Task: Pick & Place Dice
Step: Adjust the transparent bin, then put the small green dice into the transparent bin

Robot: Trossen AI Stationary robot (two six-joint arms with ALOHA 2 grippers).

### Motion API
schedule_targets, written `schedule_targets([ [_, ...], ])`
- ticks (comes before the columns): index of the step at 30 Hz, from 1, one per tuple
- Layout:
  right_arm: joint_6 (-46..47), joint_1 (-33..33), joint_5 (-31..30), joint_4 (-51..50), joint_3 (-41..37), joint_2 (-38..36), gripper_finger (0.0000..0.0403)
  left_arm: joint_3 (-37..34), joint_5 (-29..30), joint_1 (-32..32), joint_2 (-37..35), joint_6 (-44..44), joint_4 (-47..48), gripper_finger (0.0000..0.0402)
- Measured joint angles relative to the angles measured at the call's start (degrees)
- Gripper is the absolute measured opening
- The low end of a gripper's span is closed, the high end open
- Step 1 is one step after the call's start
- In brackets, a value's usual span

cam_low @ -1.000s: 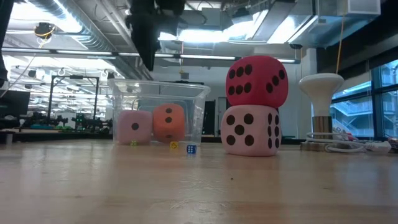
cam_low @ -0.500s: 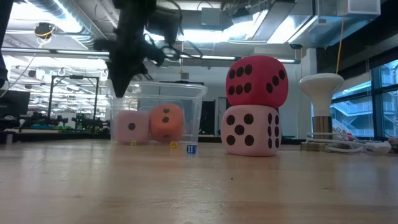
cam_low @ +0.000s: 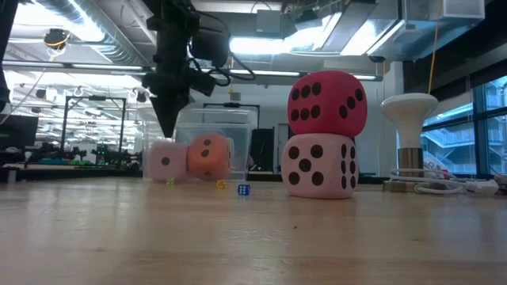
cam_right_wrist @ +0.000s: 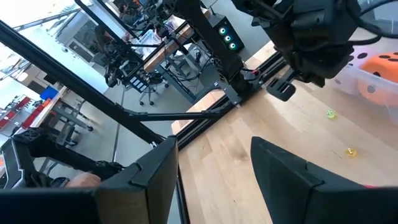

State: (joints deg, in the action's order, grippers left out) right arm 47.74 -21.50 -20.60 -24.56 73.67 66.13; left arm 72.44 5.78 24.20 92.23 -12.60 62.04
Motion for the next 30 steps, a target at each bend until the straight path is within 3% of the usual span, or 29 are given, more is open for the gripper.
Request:
schedule_targets([
  [6,0.7,-0.9,0.0,0.0,0.0,0.0,0.0201,0.0,-6.1,-1.0,-1.8,15.1,-1.0,0.0006],
  [10,-0.2,-1.7,0.0,0.0,0.0,0.0,0.0201,0.0,-4.0,-5.6,-7.4,24.2,-5.3,0.0013],
  [14,-1.2,-1.8,0.0,-0.1,0.0,0.0,0.0201,0.0,7.7,-11.7,-14.2,34.3,-7.7,0.0021],
  [18,-1.7,-1.8,0.4,-0.2,0.0,0.0,0.0201,-0.5,28.1,-20.6,-18.7,47.6,-8.2,0.0032],
  [21,-1.7,-1.8,0.8,-0.4,0.0,0.0,0.0201,-5.9,40.2,-27.6,-21.2,60.4,-8.3,0.004],
  [26,-1.7,-1.8,2.9,-0.4,0.0,0.0,0.0201,-20.0,49.0,-37.9,-23.2,84.4,-12.7,0.0056],
  [30,-1.5,-1.8,3.8,-0.4,0.0,0.0,0.0201,-29.3,55.9,-42.9,-23.3,86.9,-24.9,0.0076],
])
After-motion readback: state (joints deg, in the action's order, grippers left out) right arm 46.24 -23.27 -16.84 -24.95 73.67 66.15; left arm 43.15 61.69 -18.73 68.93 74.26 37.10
